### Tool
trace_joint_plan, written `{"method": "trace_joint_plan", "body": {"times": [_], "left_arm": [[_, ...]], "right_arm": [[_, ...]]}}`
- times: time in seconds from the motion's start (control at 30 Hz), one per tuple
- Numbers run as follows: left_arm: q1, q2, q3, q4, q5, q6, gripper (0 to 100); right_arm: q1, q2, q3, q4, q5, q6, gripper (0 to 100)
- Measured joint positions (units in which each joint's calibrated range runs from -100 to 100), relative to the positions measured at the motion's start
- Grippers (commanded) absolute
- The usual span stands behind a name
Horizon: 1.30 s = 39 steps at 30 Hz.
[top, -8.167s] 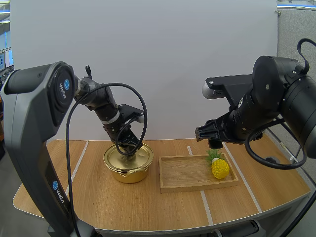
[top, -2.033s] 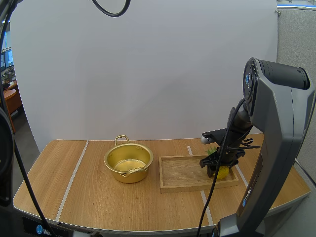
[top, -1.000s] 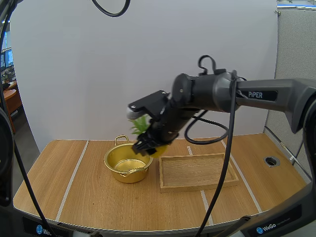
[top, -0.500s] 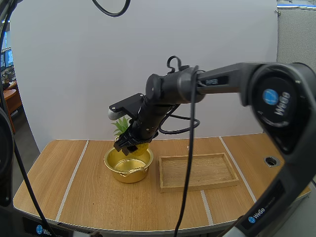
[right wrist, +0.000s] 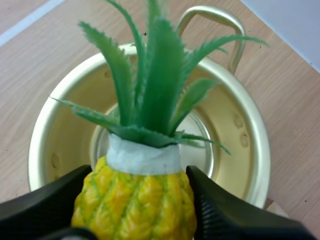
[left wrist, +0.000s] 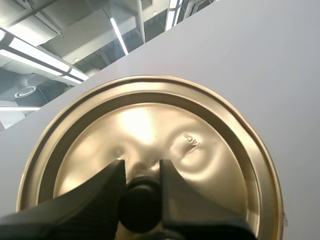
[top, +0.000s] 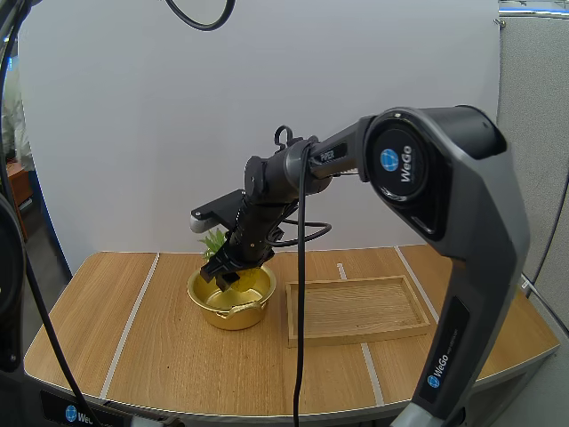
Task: Open the pot, put the pineapple inside, and close it
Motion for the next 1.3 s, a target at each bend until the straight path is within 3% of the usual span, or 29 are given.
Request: {"method": "trace_joint_plan", "body": {"times": [0.8, 0.83, 0.87, 0.9, 1.0, 1.03, 1.3], "left_arm": [[0.00, 0.00, 0.00, 0.00, 0.00, 0.00, 0], [0.00, 0.00, 0.00, 0.00, 0.00, 0.00, 0], [0.00, 0.00, 0.00, 0.00, 0.00, 0.00, 0], [0.00, 0.00, 0.00, 0.00, 0.00, 0.00, 0], [0.00, 0.00, 0.00, 0.00, 0.00, 0.00, 0], [0.00, 0.00, 0.00, 0.00, 0.00, 0.00, 0], [0.00, 0.00, 0.00, 0.00, 0.00, 0.00, 0]], "right_arm": [[0.00, 9.31, -0.26, 0.00, -4.58, 0.00, 0], [0.00, 9.31, -0.26, 0.00, -4.58, 0.00, 4], [0.00, 9.31, -0.26, 0.00, -4.58, 0.00, 17], [0.00, 9.31, -0.26, 0.00, -4.58, 0.00, 33], [0.00, 9.31, -0.26, 0.00, -4.58, 0.00, 93], [0.00, 9.31, -0.26, 0.00, -4.58, 0.00, 100], [0.00, 8.00, -0.38, 0.00, -3.34, 0.00, 100]]}}
